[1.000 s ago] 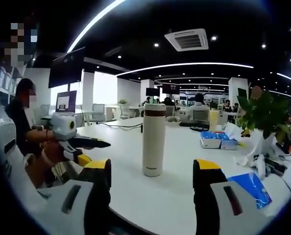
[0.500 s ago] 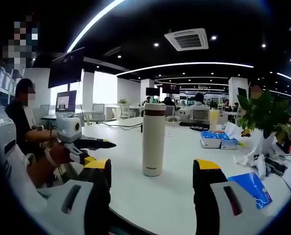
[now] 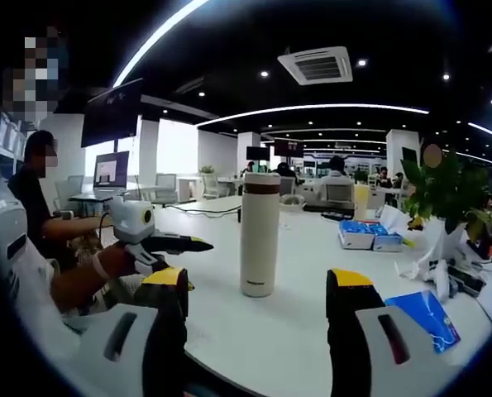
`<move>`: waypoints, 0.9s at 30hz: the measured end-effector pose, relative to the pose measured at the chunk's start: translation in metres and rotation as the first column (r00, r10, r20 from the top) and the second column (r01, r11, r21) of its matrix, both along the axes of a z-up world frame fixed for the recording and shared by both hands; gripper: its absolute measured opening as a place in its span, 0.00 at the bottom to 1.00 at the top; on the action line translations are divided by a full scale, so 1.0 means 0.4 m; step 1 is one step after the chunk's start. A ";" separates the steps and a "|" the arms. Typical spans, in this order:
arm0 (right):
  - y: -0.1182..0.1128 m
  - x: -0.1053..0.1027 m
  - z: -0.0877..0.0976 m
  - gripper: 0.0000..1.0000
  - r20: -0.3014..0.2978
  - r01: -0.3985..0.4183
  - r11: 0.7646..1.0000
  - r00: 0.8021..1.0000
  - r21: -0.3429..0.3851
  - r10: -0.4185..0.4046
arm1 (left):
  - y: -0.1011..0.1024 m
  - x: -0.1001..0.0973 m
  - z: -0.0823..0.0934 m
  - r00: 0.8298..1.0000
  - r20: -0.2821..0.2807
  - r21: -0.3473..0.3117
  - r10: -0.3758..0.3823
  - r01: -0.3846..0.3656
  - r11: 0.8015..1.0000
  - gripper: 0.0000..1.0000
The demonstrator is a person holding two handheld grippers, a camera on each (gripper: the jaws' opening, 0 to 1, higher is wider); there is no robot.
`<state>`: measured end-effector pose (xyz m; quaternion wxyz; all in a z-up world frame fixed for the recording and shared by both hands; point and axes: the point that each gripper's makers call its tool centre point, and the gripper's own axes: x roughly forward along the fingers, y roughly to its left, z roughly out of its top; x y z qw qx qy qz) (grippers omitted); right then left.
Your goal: Grasp the water cup twist off the cup lid place the cup lid on the table
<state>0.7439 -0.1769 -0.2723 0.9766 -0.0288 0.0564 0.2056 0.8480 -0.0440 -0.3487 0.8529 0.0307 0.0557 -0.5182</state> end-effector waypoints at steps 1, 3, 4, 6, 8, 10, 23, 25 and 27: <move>-0.001 0.000 0.001 0.69 0.001 0.000 1.000 1.000 0.002 0.000 | -0.004 0.001 -0.001 1.000 0.001 0.002 -0.004 0.004 1.000 0.87; -0.002 0.001 0.003 0.69 0.003 0.002 1.000 1.000 0.003 -0.002 | -0.009 0.007 0.000 1.000 0.006 0.010 -0.006 0.006 1.000 0.87; -0.001 0.001 0.003 0.69 0.003 0.002 1.000 1.000 0.003 -0.002 | -0.014 0.013 0.001 1.000 0.013 0.012 -0.009 0.008 1.000 0.87; 0.000 0.002 0.002 0.69 0.002 0.000 1.000 1.000 0.003 0.000 | -0.021 0.023 0.002 1.000 0.019 0.007 -0.009 0.008 1.000 0.90; 0.001 0.002 0.000 0.69 0.000 -0.001 1.000 1.000 0.003 0.001 | -0.029 0.028 0.001 0.999 0.028 0.003 -0.018 0.018 1.000 0.89; 0.001 0.003 -0.001 0.69 -0.003 -0.001 1.000 1.000 0.003 0.001 | -0.045 0.040 -0.009 0.999 0.011 -0.005 -0.038 0.038 0.999 0.89; 0.011 0.015 0.001 0.69 -0.007 -0.012 1.000 1.000 0.002 0.012 | -0.119 0.079 -0.007 0.992 0.028 -0.004 -0.121 0.121 0.993 0.89; 0.011 0.016 0.001 0.69 -0.008 -0.011 1.000 1.000 0.002 0.011 | -0.130 0.088 -0.009 0.991 0.039 0.000 -0.128 0.128 0.992 0.89; 0.010 0.017 0.003 0.69 -0.008 -0.009 1.000 1.000 0.002 0.009 | -0.137 0.094 -0.015 0.990 0.052 0.004 -0.132 0.132 0.991 0.89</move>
